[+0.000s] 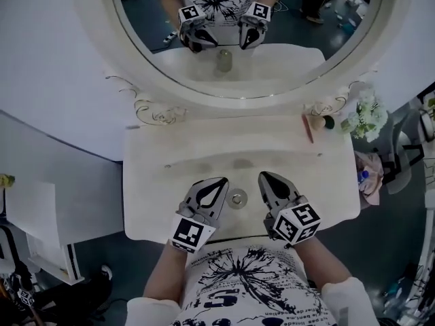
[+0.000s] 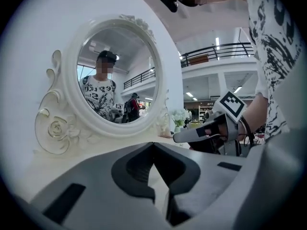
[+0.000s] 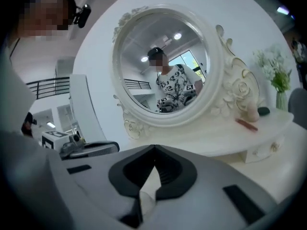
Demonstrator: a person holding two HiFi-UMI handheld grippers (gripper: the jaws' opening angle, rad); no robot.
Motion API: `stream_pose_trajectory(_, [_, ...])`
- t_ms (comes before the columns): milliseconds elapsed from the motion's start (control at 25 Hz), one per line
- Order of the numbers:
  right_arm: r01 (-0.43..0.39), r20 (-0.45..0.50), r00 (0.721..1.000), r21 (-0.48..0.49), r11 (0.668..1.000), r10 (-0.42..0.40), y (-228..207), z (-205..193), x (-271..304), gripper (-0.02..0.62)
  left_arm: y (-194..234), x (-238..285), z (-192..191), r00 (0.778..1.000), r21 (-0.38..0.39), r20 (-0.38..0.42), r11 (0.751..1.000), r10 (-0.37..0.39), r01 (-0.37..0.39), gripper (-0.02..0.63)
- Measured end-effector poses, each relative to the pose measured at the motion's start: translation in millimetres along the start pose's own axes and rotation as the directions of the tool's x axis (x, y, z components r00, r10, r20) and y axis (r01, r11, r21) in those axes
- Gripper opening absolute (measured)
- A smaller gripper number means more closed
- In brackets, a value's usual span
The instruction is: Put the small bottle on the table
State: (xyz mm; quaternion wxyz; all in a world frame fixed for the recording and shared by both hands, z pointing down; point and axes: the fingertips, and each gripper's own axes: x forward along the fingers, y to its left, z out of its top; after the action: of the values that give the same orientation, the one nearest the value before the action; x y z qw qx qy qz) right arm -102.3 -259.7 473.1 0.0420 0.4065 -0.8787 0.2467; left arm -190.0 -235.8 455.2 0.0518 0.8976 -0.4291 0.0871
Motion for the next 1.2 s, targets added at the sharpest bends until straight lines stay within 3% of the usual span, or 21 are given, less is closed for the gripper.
stream_pose_trajectory(120, [-0.004, 0.039, 0.999, -0.127, 0.992, 0.009, 9.5, 11.7, 1.8, 0.017, 16.2, -9.5, 6.9, 0.999, -0.095, 0.011, 0.995, 0.031, -0.029, 0.018])
stream_pose_trajectory(200, [-0.014, 0.059, 0.998, -0.185, 0.983, 0.025, 11.6, 17.7, 1.8, 0.017, 25.3, -12.5, 11.7, 0.998, -0.118, 0.039, 0.992, 0.057, -0.052, 0.018])
stream_pose_trajectory(520, [0.035, 0.127, 0.992, -0.330, 0.943, 0.007, 15.9, 39.7, -4.3, 0.017, 37.4, -26.8, 23.8, 0.987, -0.070, 0.081, 0.988, 0.140, -0.135, 0.019])
stream_pose_trajectory(720, [0.050, 0.136, 0.991, -0.423, 0.905, 0.008, 22.5, 42.3, -9.1, 0.017, 36.5, -29.2, 32.7, 0.985, -0.037, 0.088, 0.989, 0.148, -0.145, 0.018])
stream_pose_trajectory(920, [0.056, 0.145, 0.989, -0.362, 0.931, -0.003, 21.9, 43.0, -12.1, 0.017, 33.9, -30.1, 37.7, 0.987, -0.020, 0.093, 0.991, 0.134, -0.133, 0.018])
stream_pose_trajectory(1200, [0.057, 0.158, 0.987, -0.410, 0.910, 0.010, 27.1, 52.5, -17.0, 0.015, 35.6, -34.7, 42.9, 0.983, -0.017, 0.101, 0.988, 0.152, -0.151, 0.018])
